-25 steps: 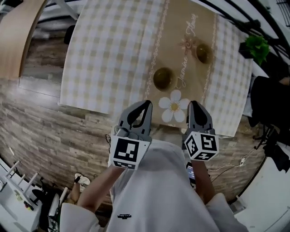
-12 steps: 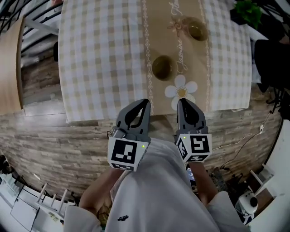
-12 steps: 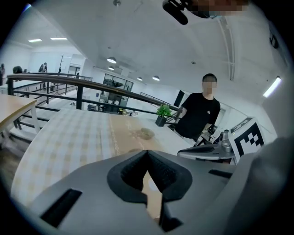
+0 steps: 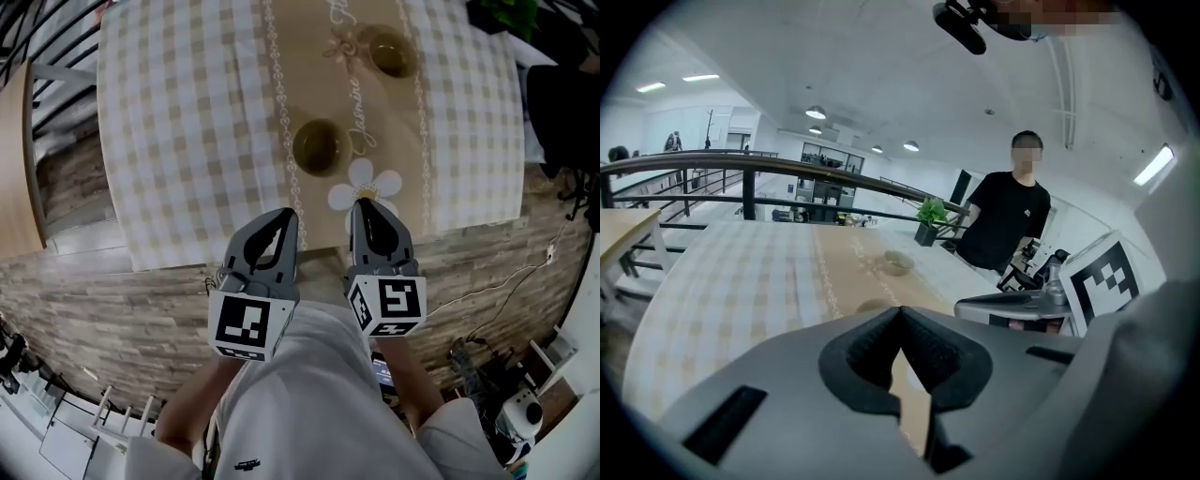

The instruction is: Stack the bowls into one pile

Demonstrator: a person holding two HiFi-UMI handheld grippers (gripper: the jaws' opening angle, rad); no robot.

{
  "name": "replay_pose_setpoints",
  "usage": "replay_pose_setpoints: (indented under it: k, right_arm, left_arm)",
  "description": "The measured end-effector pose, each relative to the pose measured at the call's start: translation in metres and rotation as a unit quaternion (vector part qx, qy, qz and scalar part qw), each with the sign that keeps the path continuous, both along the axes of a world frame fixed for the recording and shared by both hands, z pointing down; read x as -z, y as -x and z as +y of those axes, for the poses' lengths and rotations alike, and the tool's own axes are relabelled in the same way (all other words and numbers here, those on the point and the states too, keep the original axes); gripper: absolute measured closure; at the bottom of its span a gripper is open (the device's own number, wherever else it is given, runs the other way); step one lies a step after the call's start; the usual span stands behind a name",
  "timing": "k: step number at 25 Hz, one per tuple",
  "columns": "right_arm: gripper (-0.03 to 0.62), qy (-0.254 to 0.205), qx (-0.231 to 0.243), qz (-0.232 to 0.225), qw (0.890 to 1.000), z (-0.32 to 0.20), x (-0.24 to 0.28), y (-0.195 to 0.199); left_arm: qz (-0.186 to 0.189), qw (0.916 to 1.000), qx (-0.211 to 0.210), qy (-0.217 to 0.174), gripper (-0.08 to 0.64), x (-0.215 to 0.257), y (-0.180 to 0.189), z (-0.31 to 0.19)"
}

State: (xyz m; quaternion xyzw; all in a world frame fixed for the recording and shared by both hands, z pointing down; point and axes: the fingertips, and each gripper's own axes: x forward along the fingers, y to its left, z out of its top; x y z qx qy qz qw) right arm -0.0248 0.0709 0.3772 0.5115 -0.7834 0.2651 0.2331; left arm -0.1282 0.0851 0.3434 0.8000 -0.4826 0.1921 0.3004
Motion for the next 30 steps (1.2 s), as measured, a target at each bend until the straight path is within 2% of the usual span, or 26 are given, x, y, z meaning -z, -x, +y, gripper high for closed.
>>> replay_pose_setpoints:
  k: [9,13,18,23,30]
  right_arm:
    - [0.551,0.005,-0.012,0.000,1.000,-0.033,-0.030,-0.002]
    - [0.551,0.014,-0.012,0.003,1.000,-0.043,-0.044,-0.003]
    - [0.551,0.026,-0.005,0.002,1.000,-0.054,-0.063,-0.002]
    - [0.551,0.047,-0.003,0.015,0.999,-0.064,-0.083,-0.005]
    - [0.551,0.056,0.003,0.008,0.998,-0.086,-0.103,-0.003]
  left_arm:
    - [0.002,0.9997,0.011,0.024,0.541,-0.032,-0.002,-0.019]
    - [0.013,0.9994,0.023,0.021,0.541,-0.043,-0.006,-0.032]
    - [-0.002,0.9986,0.007,0.053,0.541,-0.062,-0.007,-0.030]
    - [0.025,0.9981,0.044,0.035,0.541,-0.067,-0.013,-0.047]
    - [0.016,0.9976,0.053,0.042,0.541,-0.082,-0.014,-0.066]
